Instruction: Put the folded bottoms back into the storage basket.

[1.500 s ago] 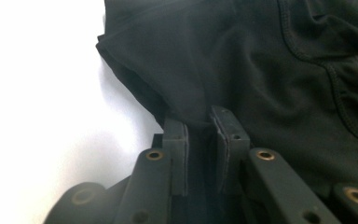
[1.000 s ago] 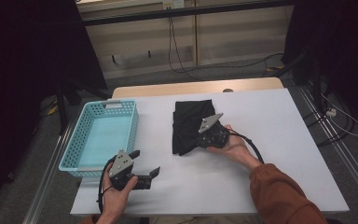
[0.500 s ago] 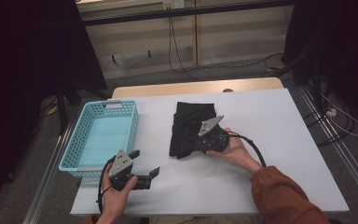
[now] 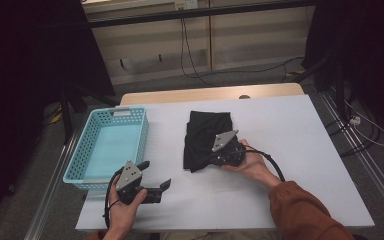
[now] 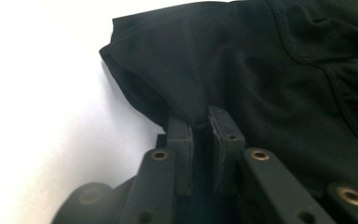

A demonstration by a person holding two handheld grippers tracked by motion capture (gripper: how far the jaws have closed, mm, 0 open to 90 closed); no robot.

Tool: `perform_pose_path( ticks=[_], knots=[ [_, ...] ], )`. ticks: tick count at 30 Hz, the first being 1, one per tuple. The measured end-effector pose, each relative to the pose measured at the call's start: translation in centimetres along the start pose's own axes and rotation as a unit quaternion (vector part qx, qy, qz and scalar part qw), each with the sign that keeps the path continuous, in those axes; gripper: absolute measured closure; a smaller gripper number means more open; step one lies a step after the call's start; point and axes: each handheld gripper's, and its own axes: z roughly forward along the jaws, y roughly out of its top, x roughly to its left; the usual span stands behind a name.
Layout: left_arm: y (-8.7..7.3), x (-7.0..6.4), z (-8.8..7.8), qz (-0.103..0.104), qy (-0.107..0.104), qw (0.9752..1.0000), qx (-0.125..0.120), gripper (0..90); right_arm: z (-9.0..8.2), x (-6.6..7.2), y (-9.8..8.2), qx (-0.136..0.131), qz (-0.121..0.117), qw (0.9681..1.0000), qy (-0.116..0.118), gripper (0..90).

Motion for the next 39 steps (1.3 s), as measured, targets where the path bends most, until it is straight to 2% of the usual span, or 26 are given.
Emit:
perform_pose_path(
  ticks=[1, 3, 6, 8, 10, 12, 14, 17, 21, 22, 23, 24, 25, 28, 31, 32, 33, 34, 35, 39],
  knots=[
    [0.0, 0.0, 0.0, 0.0, 0.0, 1.0, 0.0, 4.9, 0.0, 0.0, 0.0, 0.0, 0.0, 1.0, 0.0, 79.1],
    [0.0, 0.0, 0.1, -0.001, -0.001, 1.0, 0.0, 5.0, -0.1, 0.0, 0.1, 0.004, -0.001, 0.9999, -0.011, 72.1],
    [0.0, -0.1, 0.0, -0.002, -0.003, 1.0, -0.003, 5.0, -0.3, -0.3, -0.2, 0.003, 0.013, 0.9999, 0.007, 67.0],
    [0.0, 0.0, 0.0, 0.0, -0.001, 1.0, -0.002, 4.9, -0.5, -0.3, -0.3, 0.006, 0.013, 0.9998, 0.011, 64.3],
    [0.0, 0.0, 0.0, -0.001, 0.001, 1.0, 0.0, 4.9, -0.6, -0.2, -0.4, 0.009, 0.01, 0.9998, 0.012, 62.9],
    [-0.1, 0.0, 0.0, 0.0, -0.001, 1.0, 0.0, 5.0, -0.7, 0.1, -0.6, 0.014, -0.003, 0.9998, 0.01, 57.9],
    [0.0, -0.1, 0.1, 0.003, -0.001, 1.0, 0.002, 5.0, -0.7, 0.5, -0.8, 0.016, -0.023, 0.9996, 0.0, 56.3],
    [0.0, -0.1, 0.2, 0.001, -0.001, 1.0, 0.002, 5.0, -0.6, 0.6, -0.9, 0.015, -0.021, 0.9997, -0.004, 56.0],
    [0.0, -0.1, 0.1, 0.003, 0.002, 1.0, 0.0, 4.9, -0.2, 0.6, -0.5, 0.017, -0.028, 0.9994, -0.014, 62.7],
    [0.0, -0.1, 0.1, 0.004, 0.003, 1.0, 0.001, 5.0, -0.1, 0.7, -0.3, 0.02, -0.035, 0.999, -0.02, 68.1],
    [0.0, -0.1, 0.1, 0.004, 0.003, 1.0, 0.001, 5.0, -0.1, 0.7, -0.3, 0.02, -0.035, 0.999, -0.02, 68.1],
    [0.0, -0.1, 0.2, 0.002, 0.0, 1.0, 0.002, 5.0, 0.0, 0.6, -0.1, 0.024, -0.043, 0.9986, -0.021, 78.1],
    [0.0, -0.2, 0.2, 0.004, -0.001, 1.0, 0.004, 5.0, 0.1, 0.4, 0.0, 0.027, -0.043, 0.9985, -0.021, 80.5],
    [0.0, -0.4, 0.2, 0.005, -0.005, 1.0, 0.0, 5.0, 0.2, 0.0, -0.2, 0.013, -0.032, 0.9993, -0.011, 81.4],
    [0.1, -0.4, 0.3, 0.005, -0.008, 1.0, 0.001, 5.0, 0.2, 0.2, 0.1, 0.015, -0.033, 0.9991, -0.02, 83.0],
    [0.1, -0.4, 0.3, 0.004, -0.008, 1.0, 0.001, 5.0, 0.1, 0.1, 0.0, 0.012, -0.022, 0.9996, -0.014, 83.2],
    [0.1, -0.4, 0.3, 0.004, -0.008, 1.0, 0.001, 5.0, 0.1, 0.1, 0.0, 0.012, -0.022, 0.9996, -0.014, 83.2],
    [0.1, -0.4, 0.3, 0.004, -0.01, 0.9999, 0.001, 5.0, -0.1, -0.3, -0.1, -0.001, 0.001, 1.0, -0.006, 83.5],
    [0.0, -0.4, 0.3, 0.003, -0.01, 0.9999, 0.0, 4.9, -0.2, -0.4, 0.0, -0.006, 0.004, 1.0, -0.002, 83.6],
    [0.0, -0.3, 0.3, -0.005, -0.014, 0.9999, 0.007, 5.0, -0.4, 0.1, 0.1, -0.002, -0.001, 1.0, -0.005, 83.7]
  ],
)
